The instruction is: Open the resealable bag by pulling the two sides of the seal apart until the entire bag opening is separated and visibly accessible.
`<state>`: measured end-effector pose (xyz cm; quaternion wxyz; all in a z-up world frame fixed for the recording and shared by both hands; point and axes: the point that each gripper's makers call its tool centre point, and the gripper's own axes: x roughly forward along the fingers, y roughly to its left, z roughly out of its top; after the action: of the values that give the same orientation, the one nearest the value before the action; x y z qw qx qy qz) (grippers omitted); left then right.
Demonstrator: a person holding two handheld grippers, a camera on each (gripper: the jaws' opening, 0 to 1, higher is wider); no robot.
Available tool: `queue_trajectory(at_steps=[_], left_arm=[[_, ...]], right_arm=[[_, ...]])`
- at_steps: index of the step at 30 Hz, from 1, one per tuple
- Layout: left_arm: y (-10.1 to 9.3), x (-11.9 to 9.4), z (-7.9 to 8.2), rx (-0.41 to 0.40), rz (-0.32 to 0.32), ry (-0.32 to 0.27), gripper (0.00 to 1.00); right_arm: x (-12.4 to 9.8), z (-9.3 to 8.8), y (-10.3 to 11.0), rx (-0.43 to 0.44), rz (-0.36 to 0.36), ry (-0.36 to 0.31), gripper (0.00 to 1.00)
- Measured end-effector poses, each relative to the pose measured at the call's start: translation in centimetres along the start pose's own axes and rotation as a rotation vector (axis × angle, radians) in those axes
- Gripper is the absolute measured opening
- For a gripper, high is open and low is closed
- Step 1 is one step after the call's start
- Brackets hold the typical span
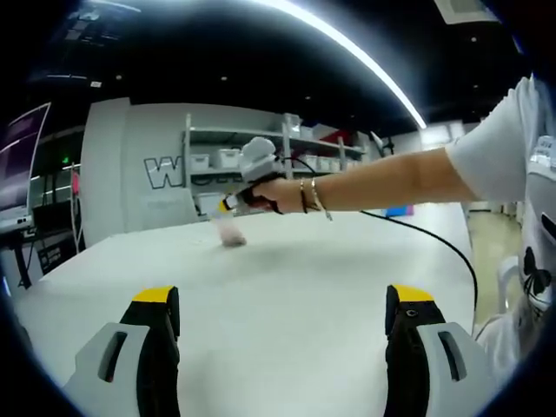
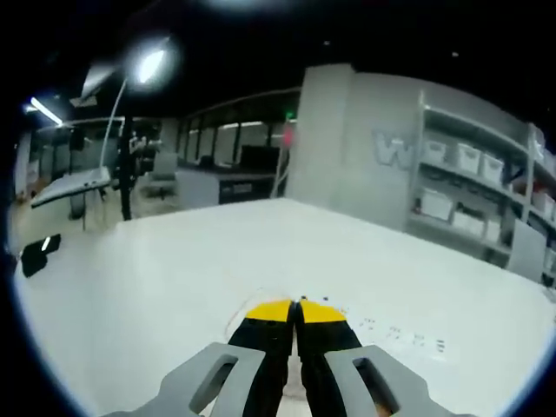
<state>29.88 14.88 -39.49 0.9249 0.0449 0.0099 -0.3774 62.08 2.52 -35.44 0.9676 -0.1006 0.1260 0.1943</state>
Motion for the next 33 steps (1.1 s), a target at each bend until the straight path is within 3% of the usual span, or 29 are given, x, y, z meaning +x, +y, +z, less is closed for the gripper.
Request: queue_trajectory(at_steps=[13,22,33], left_arm=[[0.1,-0.1,0.0,-0.006,0.001,-0.002,0.97],[0.1,-0.1,0.0,-0.008,0.0,-0.003,0.97],[0.1,-0.1,0.0,-0.013,-0.003,-0.005,0.97]], right_arm=[[0.8,-1.5,1.1,0.001,0.029,0.019,0.0],[1.0,-3.3,3.0,-0.013,0.07,0.042,0.0],[0.6,-4.2,4.3,-0.036,0.086,0.048,0.05]])
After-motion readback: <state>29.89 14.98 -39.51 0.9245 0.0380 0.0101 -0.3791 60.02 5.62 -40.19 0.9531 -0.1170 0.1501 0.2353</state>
